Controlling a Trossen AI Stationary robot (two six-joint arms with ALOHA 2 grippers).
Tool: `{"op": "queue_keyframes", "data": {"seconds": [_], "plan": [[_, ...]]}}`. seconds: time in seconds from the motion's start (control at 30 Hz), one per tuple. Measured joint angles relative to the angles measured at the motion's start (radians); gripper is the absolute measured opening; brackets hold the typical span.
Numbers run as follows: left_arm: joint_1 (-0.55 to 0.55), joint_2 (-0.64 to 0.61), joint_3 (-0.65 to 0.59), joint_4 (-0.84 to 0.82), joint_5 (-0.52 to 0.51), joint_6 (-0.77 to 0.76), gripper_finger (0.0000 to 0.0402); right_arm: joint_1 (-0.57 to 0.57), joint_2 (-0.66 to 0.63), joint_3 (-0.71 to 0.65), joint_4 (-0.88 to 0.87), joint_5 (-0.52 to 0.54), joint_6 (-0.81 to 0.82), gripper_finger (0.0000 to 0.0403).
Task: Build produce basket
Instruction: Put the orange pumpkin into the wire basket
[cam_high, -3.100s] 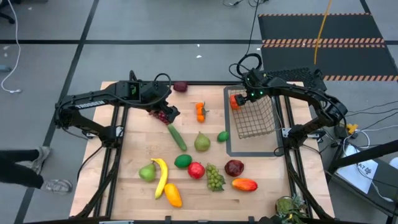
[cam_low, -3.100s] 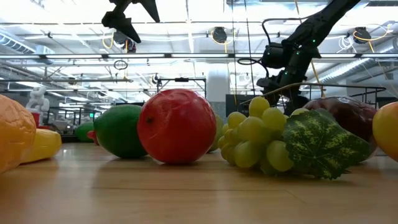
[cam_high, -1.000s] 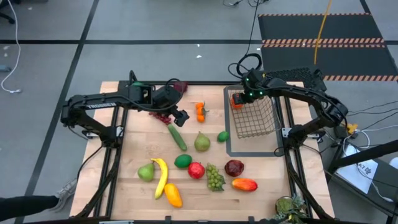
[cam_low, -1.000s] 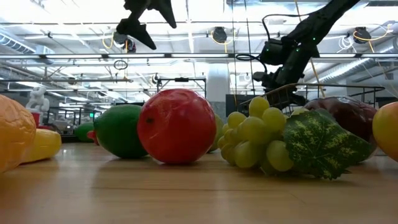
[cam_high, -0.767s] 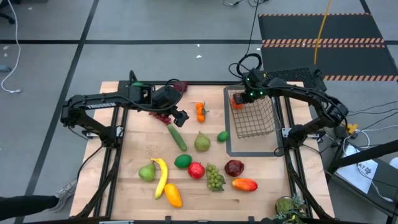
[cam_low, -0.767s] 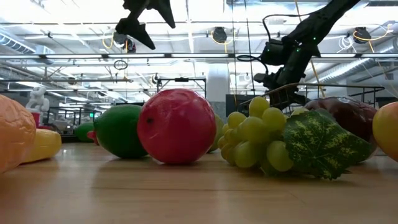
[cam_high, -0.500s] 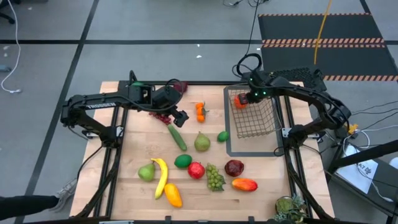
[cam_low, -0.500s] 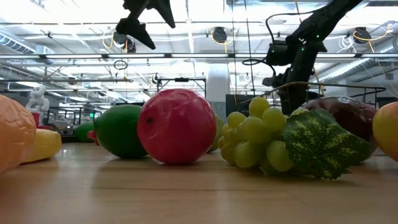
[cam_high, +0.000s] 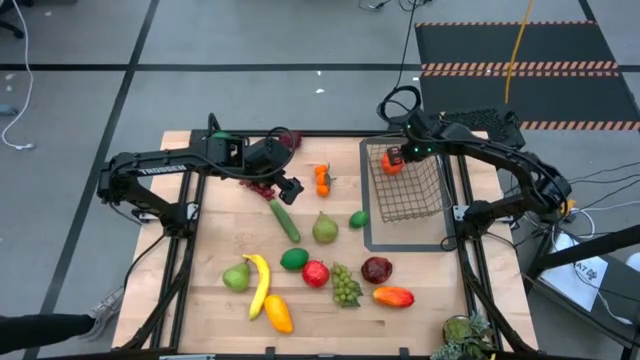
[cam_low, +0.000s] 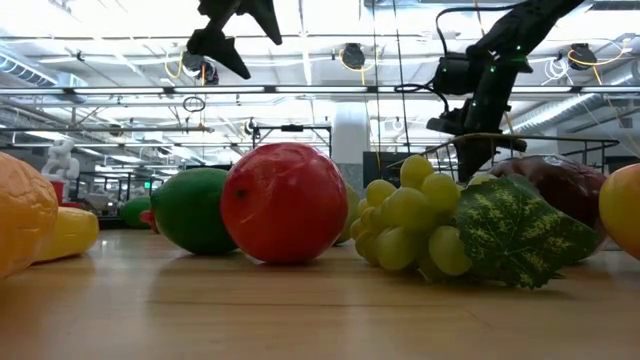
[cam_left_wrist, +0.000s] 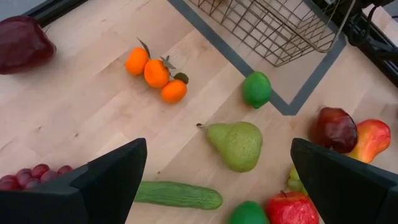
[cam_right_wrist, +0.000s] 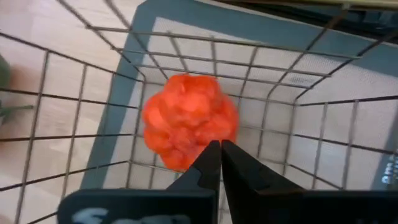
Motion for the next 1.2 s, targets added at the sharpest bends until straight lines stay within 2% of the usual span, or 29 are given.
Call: {"op": "queue_keyframes", "data": {"seconds": [0.23,0.43,0.73,0.87,1.03,1.2], "plan": [[0.000,0.000,0.000,0.000,0.000,-0.026,0.0397,0.073,0.001,0.131,-0.143,0.001,-0.028,0.0009],[0.000,0.000,0.000,0.019,0.000,-0.027,0.0397,0.087,0.064,0.220,-0.277,0.023,-0.063,0.0013],[0.000,0.000,0.000,0.021,-0.001,-0.046,0.0397,0.086,0.161,0.253,-0.341,0.024,-0.096,0.0077],[0.000,0.000,0.000,0.022,-0.002,-0.055,0.0397,0.076,0.198,0.253,-0.339,0.053,-0.106,0.0090],[0.000,0.000,0.000,0.023,-0.005,-0.055,0.0397,0.072,0.220,0.253,-0.329,0.149,-0.178,0.0081],[0.000,0.000,0.000,0.023,-0.006,-0.048,0.0397,0.066,0.256,0.244,-0.307,0.152,-0.235,0.0042]]}}
